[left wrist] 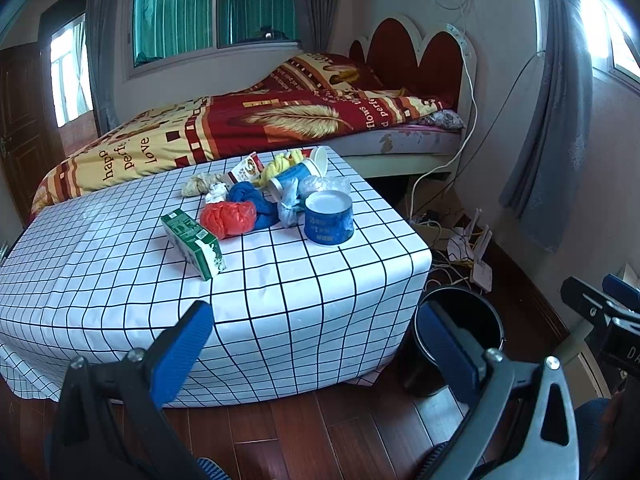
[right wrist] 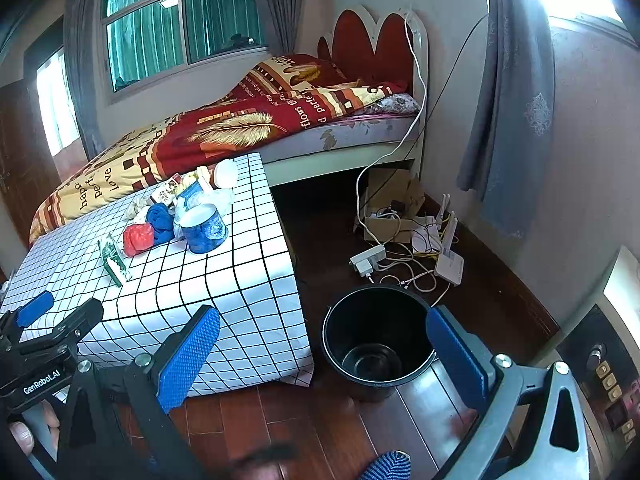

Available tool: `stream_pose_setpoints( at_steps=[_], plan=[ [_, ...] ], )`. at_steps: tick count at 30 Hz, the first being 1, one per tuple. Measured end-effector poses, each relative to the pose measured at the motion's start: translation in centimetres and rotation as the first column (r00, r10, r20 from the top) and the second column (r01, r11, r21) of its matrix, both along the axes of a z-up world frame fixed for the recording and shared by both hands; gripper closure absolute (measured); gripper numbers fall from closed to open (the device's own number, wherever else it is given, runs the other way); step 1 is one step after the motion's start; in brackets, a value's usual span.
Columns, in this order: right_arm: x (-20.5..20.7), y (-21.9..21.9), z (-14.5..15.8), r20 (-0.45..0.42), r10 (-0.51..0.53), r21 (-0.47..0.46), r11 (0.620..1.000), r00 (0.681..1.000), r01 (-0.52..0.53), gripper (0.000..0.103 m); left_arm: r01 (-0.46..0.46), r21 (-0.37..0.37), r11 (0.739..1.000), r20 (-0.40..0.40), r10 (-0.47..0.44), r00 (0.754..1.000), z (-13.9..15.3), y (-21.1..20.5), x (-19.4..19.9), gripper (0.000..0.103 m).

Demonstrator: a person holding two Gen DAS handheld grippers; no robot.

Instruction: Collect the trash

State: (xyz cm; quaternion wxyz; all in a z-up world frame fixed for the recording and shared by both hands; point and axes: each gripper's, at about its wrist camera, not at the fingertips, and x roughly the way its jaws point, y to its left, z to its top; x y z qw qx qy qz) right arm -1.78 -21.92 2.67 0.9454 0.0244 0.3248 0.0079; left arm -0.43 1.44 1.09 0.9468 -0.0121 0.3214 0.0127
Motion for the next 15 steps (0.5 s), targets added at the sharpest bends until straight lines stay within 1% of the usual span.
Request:
stream_pose_setpoints(
  at_steps=[15],
  plan=[
    [-0.05, -0.10, -0.01, -0.002, 0.000, 0.002, 1.000, 1.000, 0.000, 0.000, -0.001, 0.002, 1.000, 0.000, 0.001, 1.000, -0.04, 0.03, -0.11, 0.000]
  ],
)
